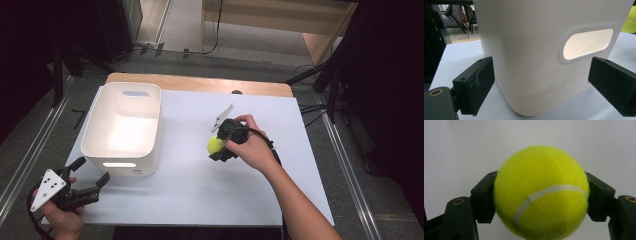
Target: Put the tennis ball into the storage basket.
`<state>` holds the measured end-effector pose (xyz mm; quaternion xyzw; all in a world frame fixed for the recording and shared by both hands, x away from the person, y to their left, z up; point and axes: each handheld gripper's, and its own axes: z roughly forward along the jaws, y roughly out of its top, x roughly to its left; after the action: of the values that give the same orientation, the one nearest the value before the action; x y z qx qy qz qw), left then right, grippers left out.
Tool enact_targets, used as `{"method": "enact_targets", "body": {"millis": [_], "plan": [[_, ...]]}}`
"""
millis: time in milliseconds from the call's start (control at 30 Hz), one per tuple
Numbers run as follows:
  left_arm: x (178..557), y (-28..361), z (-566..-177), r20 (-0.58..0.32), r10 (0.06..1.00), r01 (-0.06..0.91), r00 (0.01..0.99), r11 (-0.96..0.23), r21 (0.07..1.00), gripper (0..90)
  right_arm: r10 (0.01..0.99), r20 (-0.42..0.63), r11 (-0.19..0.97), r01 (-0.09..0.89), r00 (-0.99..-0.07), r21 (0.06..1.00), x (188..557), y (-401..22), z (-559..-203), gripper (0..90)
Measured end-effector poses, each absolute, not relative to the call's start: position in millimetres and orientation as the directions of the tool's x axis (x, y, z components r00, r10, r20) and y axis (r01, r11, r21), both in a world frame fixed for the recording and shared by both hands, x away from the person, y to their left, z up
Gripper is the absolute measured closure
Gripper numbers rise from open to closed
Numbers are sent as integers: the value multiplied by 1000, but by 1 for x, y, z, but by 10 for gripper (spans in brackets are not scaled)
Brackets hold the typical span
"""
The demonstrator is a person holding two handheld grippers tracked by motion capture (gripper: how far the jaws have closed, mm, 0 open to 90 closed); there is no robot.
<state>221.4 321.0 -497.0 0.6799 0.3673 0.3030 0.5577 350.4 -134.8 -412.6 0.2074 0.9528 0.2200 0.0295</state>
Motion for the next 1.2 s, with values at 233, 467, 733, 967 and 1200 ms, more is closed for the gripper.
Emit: {"method": "enact_targets", "body": {"millis": [233, 467, 733, 967, 1200], "plan": [[221, 321, -497, 0, 838, 162, 546, -105, 981, 73, 398, 30, 821, 371, -917, 435, 352, -131, -405, 238], [221, 322, -497, -1, 839, 162, 545, -103, 981, 73, 392, 32, 826, 367, -919, 427, 352, -125, -396, 238], [221, 321, -497, -2, 838, 160, 546, -102, 982, 73, 365, 27, 835, 340, -931, 432, 354, -121, -387, 239], [221, 321, -497, 2, 836, 158, 548, -106, 982, 73, 368, 27, 833, 342, -929, 434, 356, -117, -380, 239], [222, 321, -497, 0, 836, 160, 549, -106, 981, 73, 358, 32, 834, 335, -933, 438, 358, -114, -376, 239]]}}
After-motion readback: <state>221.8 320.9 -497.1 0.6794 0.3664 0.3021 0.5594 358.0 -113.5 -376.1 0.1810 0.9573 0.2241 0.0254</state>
